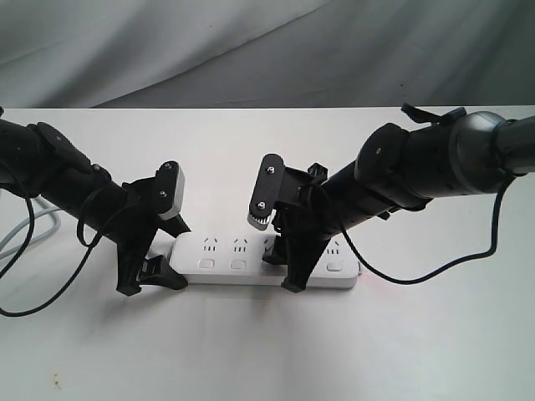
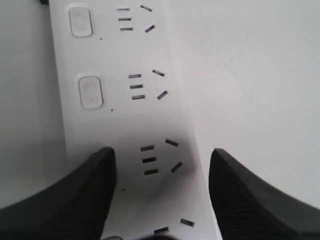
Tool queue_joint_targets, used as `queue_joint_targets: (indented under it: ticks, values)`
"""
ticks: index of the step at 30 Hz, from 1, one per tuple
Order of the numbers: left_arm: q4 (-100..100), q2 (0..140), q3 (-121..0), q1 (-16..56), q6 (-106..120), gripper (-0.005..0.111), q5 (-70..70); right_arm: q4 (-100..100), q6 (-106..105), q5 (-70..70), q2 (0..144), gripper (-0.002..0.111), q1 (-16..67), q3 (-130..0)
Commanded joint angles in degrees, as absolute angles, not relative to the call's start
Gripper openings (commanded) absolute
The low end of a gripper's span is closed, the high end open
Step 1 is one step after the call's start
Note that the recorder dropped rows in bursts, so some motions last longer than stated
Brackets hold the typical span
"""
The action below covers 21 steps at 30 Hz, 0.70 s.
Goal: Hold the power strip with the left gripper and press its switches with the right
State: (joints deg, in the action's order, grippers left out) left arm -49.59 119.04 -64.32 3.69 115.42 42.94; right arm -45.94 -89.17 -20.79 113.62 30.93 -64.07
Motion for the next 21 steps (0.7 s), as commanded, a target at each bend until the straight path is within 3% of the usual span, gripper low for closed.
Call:
queue_joint_targets:
  ticks: [1,21]
  values:
    - [-48.92,119.27,-64.30,3.91,115.67,0.055,42.00,-45.60,-89.70,-21.60,114.45,0.053,30.87,-63.81]
    - [-48.92,119.27,-64.30,3.91,115.67,0.055,42.00,-45.56,-89.70,-21.56,117.05,0.053,30.73,-60.82]
